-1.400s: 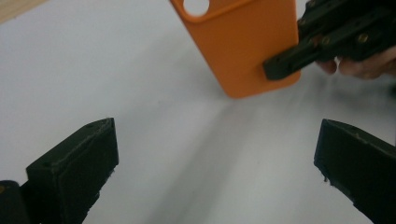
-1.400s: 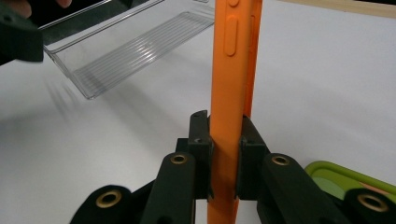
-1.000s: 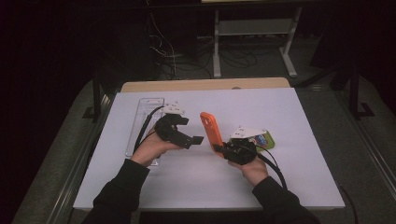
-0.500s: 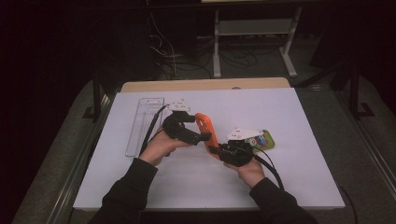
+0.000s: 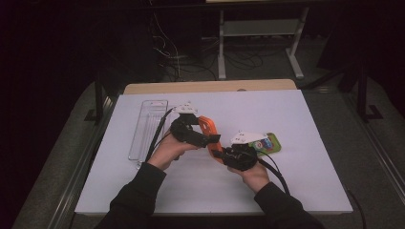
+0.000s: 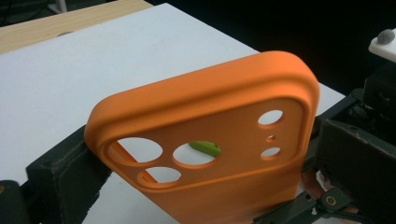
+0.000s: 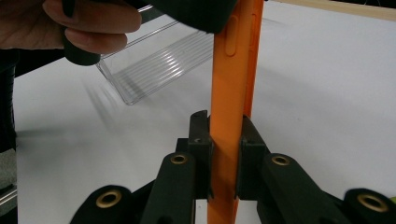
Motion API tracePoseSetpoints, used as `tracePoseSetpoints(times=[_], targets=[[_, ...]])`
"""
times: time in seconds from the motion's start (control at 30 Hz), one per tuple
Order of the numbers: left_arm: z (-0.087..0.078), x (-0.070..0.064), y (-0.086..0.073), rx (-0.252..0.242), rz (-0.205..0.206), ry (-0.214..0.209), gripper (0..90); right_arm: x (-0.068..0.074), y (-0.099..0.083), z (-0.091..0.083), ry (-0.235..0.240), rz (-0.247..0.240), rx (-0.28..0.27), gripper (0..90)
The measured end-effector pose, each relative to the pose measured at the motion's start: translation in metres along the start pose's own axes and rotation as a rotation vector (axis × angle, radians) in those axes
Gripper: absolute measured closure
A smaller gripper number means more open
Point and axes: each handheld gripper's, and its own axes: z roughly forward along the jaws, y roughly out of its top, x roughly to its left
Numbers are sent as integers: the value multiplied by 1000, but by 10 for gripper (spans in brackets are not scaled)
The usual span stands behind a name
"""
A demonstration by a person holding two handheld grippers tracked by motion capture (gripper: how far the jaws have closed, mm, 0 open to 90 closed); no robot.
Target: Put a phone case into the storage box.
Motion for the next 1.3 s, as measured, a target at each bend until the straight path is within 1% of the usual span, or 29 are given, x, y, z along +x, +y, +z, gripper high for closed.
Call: tracePoseSetpoints(times=[0.17, 0.27, 0.43, 0.6, 0.77, 1.0, 1.03, 1.1, 1.13, 1.17, 1.2, 1.23, 1.3], targets=[[2, -1, 0, -16, -15, -3, 0, 1, -1, 2, -5, -9, 4, 784], [2, 0, 0, -16, -15, -3, 0, 1, -1, 2, -11, -14, 10, 784], [1, 0, 1, -21, -23, 6, 56, 2, -1, 3, -20, -16, 20, 784], [1, 1, 1, -25, -28, 8, 102, 3, -2, 5, -33, -37, 33, 783], [-1, 0, 1, -26, -23, 1, 130, 4, -2, 6, -37, -46, 43, 783], [-1, 1, 2, -11, -10, -9, 148, 5, -1, 5, -47, -57, 67, 776], [-1, 0, 2, -9, -4, -12, 148, 5, -1, 5, -51, -66, 68, 765], [-1, 0, 3, -3, 3, -13, 148, 3, -1, 4, -46, -67, 70, 736], [-1, -1, 4, 10, 20, -5, 149, 3, -1, 4, -40, -64, 71, 695], [0, -2, 5, 13, 20, -4, 150, 2, -1, 3, -42, -68, 72, 677], [0, -2, 6, 18, 26, -6, 150, 1, -1, 1, -34, -66, 77, 662], [-1, -2, 6, 20, 28, -3, 150, 1, -1, 0, -30, -64, 77, 631], [-1, -2, 8, 25, 36, 1, 150, -2, -1, -3, -38, -69, 86, 550]])
